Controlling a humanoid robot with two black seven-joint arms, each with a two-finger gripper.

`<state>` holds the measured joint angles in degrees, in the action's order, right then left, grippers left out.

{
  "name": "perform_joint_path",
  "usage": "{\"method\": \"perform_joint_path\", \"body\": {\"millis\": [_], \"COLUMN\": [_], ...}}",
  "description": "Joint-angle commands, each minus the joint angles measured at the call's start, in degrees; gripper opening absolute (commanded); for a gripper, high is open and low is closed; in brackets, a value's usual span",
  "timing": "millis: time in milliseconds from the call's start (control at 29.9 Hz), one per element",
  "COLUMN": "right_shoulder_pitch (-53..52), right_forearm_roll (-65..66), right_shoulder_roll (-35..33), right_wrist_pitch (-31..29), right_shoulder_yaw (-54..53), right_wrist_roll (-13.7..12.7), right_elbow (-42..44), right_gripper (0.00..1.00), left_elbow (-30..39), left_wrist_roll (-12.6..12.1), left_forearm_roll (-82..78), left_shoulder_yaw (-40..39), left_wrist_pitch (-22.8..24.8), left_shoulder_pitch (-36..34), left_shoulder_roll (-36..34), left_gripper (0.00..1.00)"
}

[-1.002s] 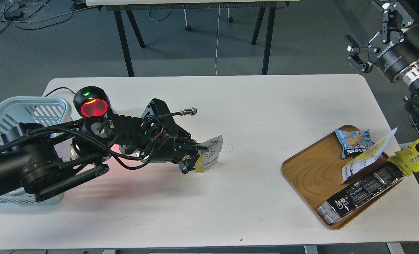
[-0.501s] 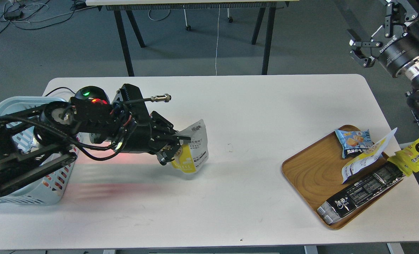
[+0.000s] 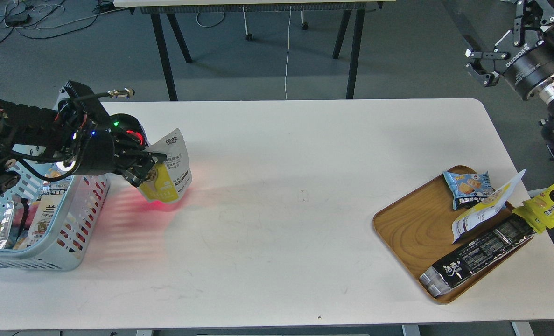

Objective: Scan snack and place in basket
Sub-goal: 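Lift the bag with the left gripper and hold it before the scanner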

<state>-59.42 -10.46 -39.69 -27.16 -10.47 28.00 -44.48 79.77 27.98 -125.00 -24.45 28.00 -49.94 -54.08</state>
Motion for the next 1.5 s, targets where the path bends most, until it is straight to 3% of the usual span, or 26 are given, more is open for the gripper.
{"method": "perform_joint_path", "body": {"millis": [0,768,1470], "right_shoulder_pitch": [-0.08,-0.26,-0.26], "right_forearm_roll": [0.00,0.00,0.00], "right_shoulder_roll": [0.22,-0.04,0.05], "right_wrist_pitch": [0.00,0.00,0.00], "right_shoulder_yaw": [-0.08,-0.17,-1.13], "right_wrist_roll": [0.00,0.00,0.00], "right_elbow": [0.00,0.18,0.09], "right_gripper": [0.99,0.99,0.99], "left_elbow": [0.21,3.99,2.85], "left_wrist_roll": [0.02,0.02,0.02], "left_forearm_roll": [0.00,0.00,0.00], "left_shoulder_yaw": [-0.42,-2.97,-2.53], "left_wrist_pitch": [0.00,0.00,0.00], "left_shoulder_pitch": [-0.07,-0.86,-2.01], "left_shoulder_roll": [0.12,-0.41,-4.28], "left_gripper": [0.01,0.01,0.01]}}
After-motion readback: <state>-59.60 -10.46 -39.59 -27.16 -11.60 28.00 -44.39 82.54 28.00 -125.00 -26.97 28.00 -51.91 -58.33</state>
